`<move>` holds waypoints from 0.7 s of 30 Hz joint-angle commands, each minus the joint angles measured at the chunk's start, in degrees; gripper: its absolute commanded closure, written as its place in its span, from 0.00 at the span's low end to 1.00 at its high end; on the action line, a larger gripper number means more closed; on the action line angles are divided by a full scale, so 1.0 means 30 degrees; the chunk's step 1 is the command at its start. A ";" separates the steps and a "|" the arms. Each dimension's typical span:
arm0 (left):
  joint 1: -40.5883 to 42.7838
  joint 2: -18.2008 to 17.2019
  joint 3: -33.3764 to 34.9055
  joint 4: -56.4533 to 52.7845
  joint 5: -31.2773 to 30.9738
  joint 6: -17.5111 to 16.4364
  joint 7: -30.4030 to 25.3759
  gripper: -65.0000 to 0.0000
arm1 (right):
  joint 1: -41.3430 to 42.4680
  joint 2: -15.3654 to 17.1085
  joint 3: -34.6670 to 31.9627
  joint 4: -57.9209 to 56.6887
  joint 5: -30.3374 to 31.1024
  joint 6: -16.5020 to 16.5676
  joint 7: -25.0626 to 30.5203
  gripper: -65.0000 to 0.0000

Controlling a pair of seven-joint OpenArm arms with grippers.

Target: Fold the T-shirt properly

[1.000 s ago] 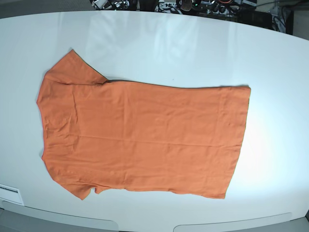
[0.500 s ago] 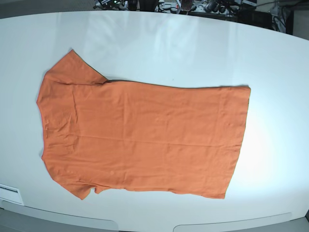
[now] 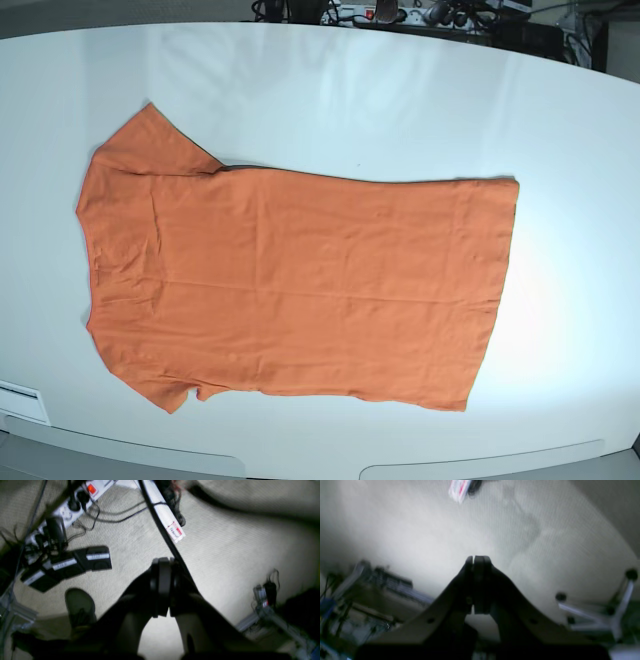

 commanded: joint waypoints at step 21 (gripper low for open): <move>0.6856 -1.0236 -0.2397 1.8659 1.2888 0.5537 0.7227 1.00 | -0.7729 0.3213 0.0918 1.8331 -0.7949 -0.4860 -0.2426 1.00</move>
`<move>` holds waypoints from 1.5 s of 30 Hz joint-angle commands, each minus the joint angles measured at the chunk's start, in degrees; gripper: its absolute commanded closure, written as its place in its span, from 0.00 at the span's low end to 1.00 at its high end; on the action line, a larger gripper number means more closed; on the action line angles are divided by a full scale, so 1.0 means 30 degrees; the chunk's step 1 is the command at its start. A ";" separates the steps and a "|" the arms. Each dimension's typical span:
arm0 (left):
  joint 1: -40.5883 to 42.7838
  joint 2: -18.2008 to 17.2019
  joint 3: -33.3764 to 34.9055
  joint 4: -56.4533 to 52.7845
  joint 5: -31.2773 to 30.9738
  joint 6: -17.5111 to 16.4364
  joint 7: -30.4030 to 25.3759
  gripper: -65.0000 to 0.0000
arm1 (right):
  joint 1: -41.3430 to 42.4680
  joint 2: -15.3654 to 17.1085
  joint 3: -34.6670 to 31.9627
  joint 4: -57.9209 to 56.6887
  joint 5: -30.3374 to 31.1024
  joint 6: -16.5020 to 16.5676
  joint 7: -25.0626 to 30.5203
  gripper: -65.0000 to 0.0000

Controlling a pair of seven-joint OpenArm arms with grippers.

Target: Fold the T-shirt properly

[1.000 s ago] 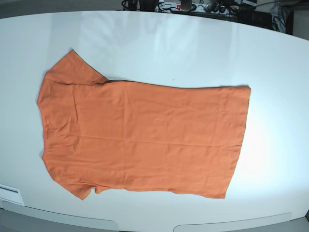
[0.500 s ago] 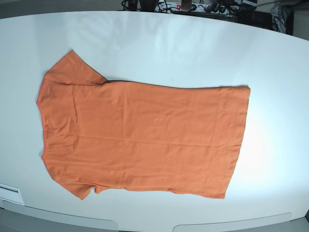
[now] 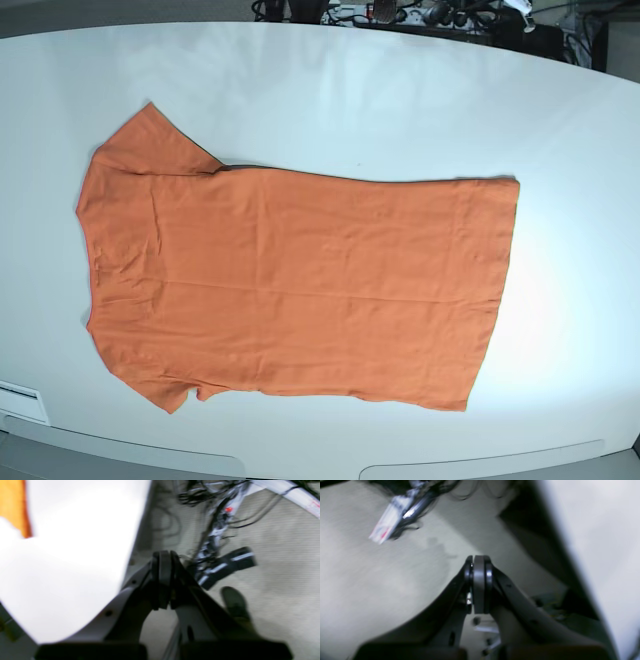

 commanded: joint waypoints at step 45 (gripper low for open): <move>-1.8134 -0.2907 -0.1545 -1.3551 -0.4976 -1.3216 -1.7500 0.41 | 0.4707 0.0262 0.3854 0.0707 0.6164 0.5952 0.5020 1.00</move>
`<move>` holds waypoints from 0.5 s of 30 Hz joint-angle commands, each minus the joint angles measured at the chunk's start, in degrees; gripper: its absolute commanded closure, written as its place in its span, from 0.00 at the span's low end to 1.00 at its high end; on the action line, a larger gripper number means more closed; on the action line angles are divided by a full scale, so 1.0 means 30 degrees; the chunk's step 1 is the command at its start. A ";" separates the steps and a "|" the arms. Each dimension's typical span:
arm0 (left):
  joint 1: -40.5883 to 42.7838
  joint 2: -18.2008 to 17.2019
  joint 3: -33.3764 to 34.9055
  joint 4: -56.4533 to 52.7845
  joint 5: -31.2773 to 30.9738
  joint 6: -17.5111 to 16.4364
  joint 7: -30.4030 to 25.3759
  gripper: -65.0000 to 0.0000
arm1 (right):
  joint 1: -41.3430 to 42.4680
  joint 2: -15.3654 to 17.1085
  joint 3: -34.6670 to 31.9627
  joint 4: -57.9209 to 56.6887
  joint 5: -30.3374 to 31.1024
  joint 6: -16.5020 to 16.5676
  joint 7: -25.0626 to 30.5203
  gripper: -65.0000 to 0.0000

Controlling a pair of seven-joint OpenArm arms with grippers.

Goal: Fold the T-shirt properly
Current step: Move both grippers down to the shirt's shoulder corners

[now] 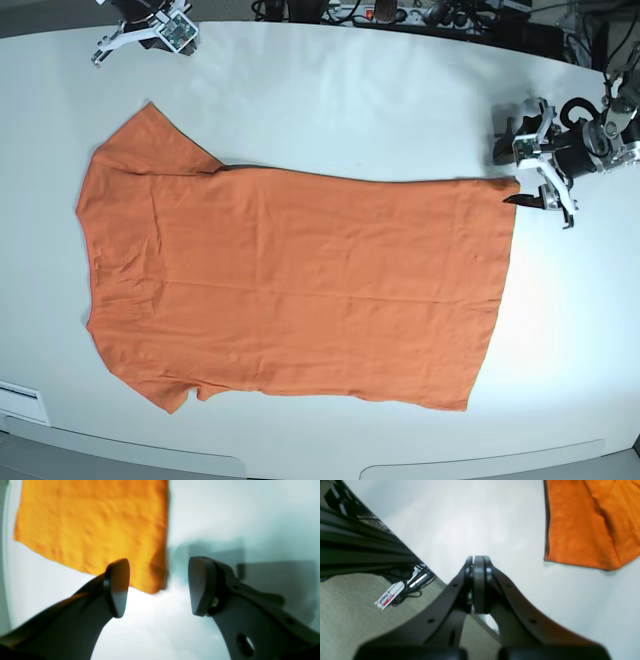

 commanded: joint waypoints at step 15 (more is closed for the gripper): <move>-0.3701 0.0182 0.4583 -0.1610 0.1749 0.0073 0.0969 0.41 | 0.3206 0.0066 0.0073 -0.2412 -0.0845 -0.0554 0.0656 1.00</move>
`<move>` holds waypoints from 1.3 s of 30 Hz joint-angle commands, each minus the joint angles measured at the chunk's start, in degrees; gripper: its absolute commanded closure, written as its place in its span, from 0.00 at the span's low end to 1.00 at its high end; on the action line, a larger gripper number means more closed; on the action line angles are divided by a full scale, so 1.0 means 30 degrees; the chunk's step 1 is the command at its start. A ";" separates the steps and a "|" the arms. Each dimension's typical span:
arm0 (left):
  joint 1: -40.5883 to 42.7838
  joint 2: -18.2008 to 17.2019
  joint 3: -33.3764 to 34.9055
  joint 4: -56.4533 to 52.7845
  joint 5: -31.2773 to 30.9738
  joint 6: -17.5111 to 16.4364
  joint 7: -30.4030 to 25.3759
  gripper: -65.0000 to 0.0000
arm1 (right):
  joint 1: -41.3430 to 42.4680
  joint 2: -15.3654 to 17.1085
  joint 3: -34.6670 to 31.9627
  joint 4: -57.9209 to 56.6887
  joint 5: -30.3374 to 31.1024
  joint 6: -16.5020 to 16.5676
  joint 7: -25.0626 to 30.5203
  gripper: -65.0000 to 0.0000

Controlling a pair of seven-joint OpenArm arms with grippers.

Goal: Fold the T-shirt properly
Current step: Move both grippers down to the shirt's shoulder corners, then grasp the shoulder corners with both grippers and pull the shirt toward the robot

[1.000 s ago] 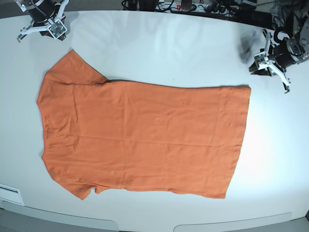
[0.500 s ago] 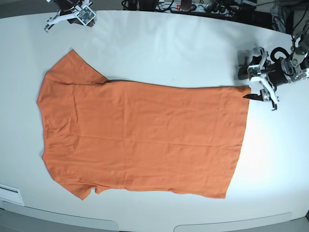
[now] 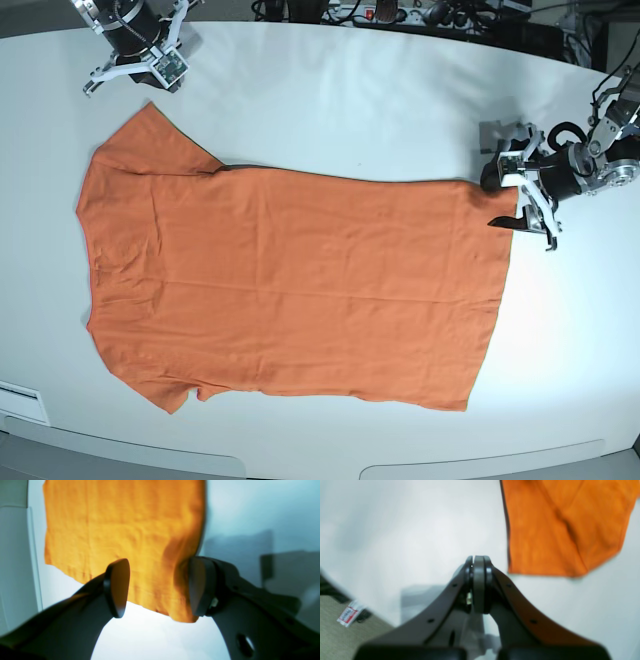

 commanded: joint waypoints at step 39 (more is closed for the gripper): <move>0.0219 0.0838 0.0168 -0.1341 -0.1304 0.0051 0.3111 1.00 | 0.3147 0.0750 0.0087 -0.3293 -0.0087 -0.0277 0.0262 0.60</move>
